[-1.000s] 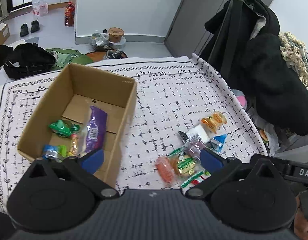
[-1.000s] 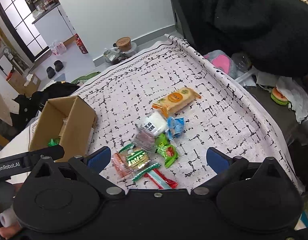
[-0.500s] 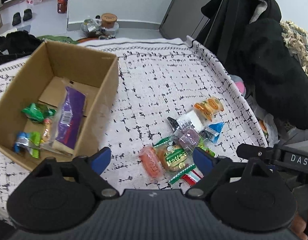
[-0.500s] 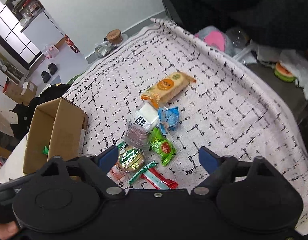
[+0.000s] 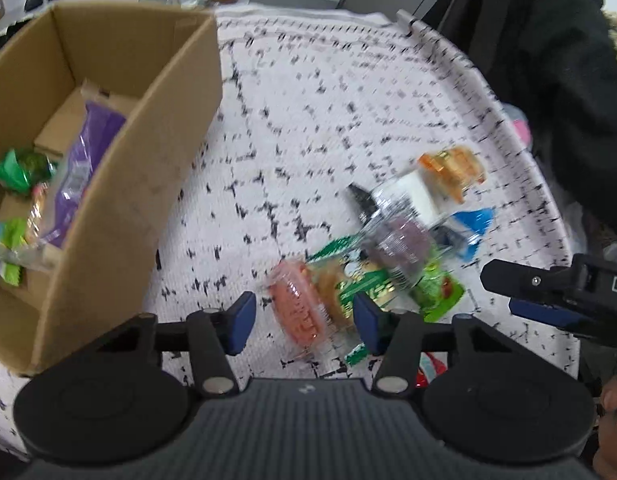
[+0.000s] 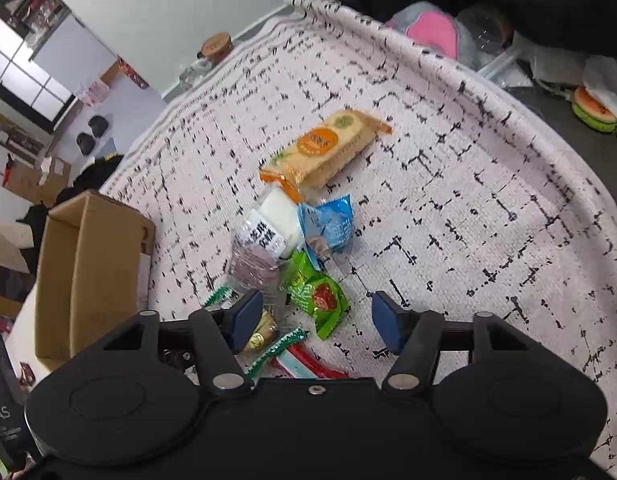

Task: Organize snacks
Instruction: 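Grasp the pink-orange snack with the left tool while the right tool grasps the green pack, then carry both snacks over the box and open both tools to drop them, then move both tools back toward the snack pile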

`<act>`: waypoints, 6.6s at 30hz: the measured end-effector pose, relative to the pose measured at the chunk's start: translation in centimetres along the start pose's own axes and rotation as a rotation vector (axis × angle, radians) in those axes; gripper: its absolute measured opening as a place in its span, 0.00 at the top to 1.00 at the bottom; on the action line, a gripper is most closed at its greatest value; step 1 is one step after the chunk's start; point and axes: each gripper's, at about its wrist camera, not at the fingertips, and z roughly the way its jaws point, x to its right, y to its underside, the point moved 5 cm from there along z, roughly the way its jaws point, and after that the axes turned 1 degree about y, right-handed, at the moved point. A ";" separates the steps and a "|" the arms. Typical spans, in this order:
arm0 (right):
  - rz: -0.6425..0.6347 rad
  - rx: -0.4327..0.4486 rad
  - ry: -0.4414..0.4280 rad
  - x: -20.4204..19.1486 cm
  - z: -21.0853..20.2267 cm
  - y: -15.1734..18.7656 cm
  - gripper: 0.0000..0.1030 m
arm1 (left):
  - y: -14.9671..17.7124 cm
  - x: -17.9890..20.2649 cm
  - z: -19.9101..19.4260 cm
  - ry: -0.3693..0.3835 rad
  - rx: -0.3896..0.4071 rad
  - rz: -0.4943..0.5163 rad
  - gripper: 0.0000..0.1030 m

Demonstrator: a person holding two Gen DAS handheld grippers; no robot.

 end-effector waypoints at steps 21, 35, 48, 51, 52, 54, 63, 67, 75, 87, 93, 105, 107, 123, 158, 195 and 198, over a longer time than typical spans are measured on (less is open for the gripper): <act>-0.064 -0.046 0.066 -0.9 3.4 -0.5 0.55 | 0.3 -0.8 1.7 -0.063 -0.012 -0.023 0.75; -0.125 -0.083 0.089 -2.2 5.7 -0.4 0.66 | -0.2 -1.1 2.0 -0.090 0.006 0.003 0.83; 0.007 0.036 -0.029 -1.9 0.1 -0.1 0.68 | -0.9 -0.7 -1.9 -0.048 0.058 0.006 0.83; 0.011 0.063 -0.051 -2.2 -1.0 0.1 0.68 | -1.1 -0.6 -3.0 -0.033 0.076 0.008 0.83; 0.012 0.069 -0.054 -2.4 -1.2 0.1 0.68 | -1.1 -0.6 -3.3 -0.031 0.083 0.009 0.83; 0.006 0.084 -0.060 -2.8 -1.9 0.2 0.68 | -1.1 -0.6 -3.9 -0.027 0.094 0.011 0.83; 0.050 0.136 -0.063 -5.0 -3.2 1.7 0.68 | -1.1 -0.8 -6.3 -0.019 0.111 0.013 0.83; 0.063 0.168 -0.058 -6.5 -3.4 2.5 0.68 | -1.6 -1.0 -7.5 -0.017 0.128 0.022 0.83; 0.086 0.200 -0.093 -9.6 -4.0 3.1 0.68 | -2.6 -1.8 -9.7 -0.018 0.163 0.039 0.83; 0.031 0.224 -0.125 -14.7 -4.1 2.3 0.68 | -4.2 -6.0 -12.4 -0.034 0.207 0.020 0.83; -0.008 0.237 -0.139 -17.1 -4.0 1.8 0.68 | -5.2 -8.5 -13.4 -0.040 0.223 -0.002 0.83; -0.046 0.213 -0.164 -21.1 -2.3 1.4 0.68 | -7.4 -12.4 -14.5 -0.053 0.253 -0.049 0.83; -0.053 0.210 -0.167 -21.7 -2.1 1.3 0.68 | -7.6 -13.0 -14.5 -0.057 0.258 -0.058 0.83; -0.042 0.258 -0.255 -23.5 -2.8 -0.3 0.54 | -7.6 -15.4 -14.9 -0.080 0.252 -0.115 0.69; -0.028 0.264 -0.082 -10.7 -8.4 3.8 0.00 | -3.8 -7.6 -15.1 -0.016 0.269 0.020 0.00; 0.042 0.140 0.004 -2.7 -5.5 4.6 0.26 | -0.2 0.1 -8.5 0.061 0.138 0.082 0.18; 0.041 0.130 0.026 -2.4 -4.9 4.5 0.26 | 0.0 0.0 -7.6 0.054 0.124 0.077 0.26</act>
